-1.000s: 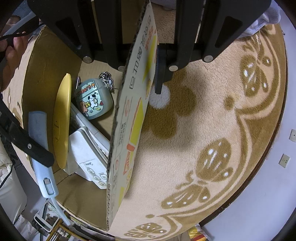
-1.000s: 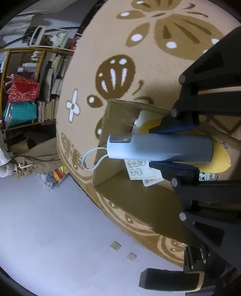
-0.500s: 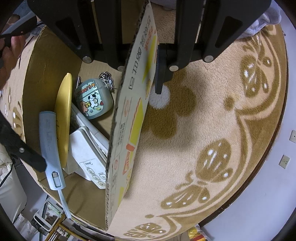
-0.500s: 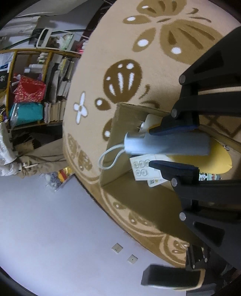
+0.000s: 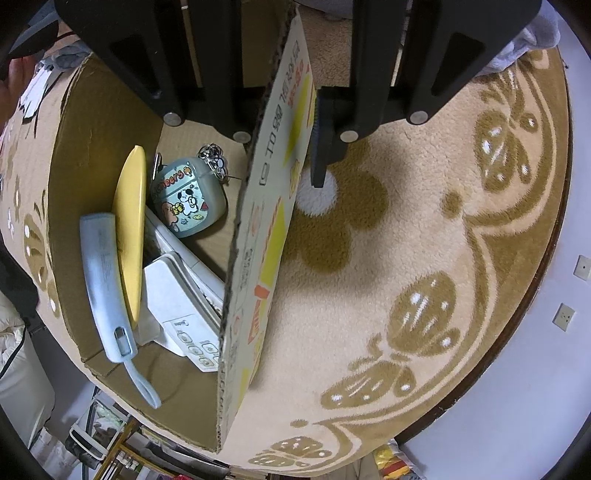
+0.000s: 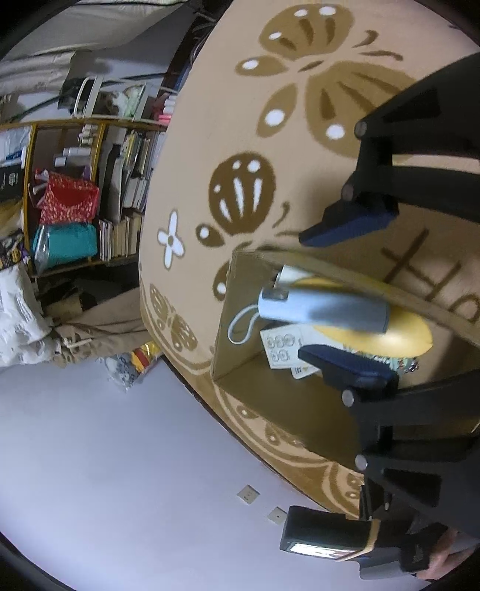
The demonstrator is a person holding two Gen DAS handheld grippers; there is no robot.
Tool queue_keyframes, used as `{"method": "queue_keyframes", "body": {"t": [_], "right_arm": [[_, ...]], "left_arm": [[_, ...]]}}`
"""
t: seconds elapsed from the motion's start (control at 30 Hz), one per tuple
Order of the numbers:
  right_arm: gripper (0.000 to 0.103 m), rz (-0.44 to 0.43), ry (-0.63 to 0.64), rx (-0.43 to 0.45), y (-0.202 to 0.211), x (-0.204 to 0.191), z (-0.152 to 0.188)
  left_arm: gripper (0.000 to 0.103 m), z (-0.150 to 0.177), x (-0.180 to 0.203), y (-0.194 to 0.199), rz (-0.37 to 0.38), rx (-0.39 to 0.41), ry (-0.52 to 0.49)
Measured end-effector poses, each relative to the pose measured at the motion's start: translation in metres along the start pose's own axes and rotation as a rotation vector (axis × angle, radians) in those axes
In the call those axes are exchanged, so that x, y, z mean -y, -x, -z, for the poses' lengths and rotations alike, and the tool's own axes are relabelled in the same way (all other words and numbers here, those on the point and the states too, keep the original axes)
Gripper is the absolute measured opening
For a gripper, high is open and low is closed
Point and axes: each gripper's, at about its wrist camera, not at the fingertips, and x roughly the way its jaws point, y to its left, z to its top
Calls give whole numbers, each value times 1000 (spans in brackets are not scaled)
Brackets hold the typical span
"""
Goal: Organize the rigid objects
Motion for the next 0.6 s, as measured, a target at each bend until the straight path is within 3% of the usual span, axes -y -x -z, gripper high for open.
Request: {"method": "queue_keyframes", "body": {"t": [0.33, 0.4, 0.5, 0.57, 0.6], "right_arm": [[68, 72, -70, -16, 14, 38, 20], [81, 81, -86, -10, 20, 43, 23], [86, 86, -89, 13, 31, 45, 25], [90, 96, -84, 13, 37, 45, 25], [93, 106, -81, 15, 41, 45, 26]], "left_arm": [[21, 0, 5, 10, -40, 39, -13], [22, 1, 8, 17, -52, 61, -21], [35, 4, 13, 34, -93, 124, -44], [59, 7, 15, 46, -94, 168, -50], [62, 8, 16, 54, -94, 198, -51]]}}
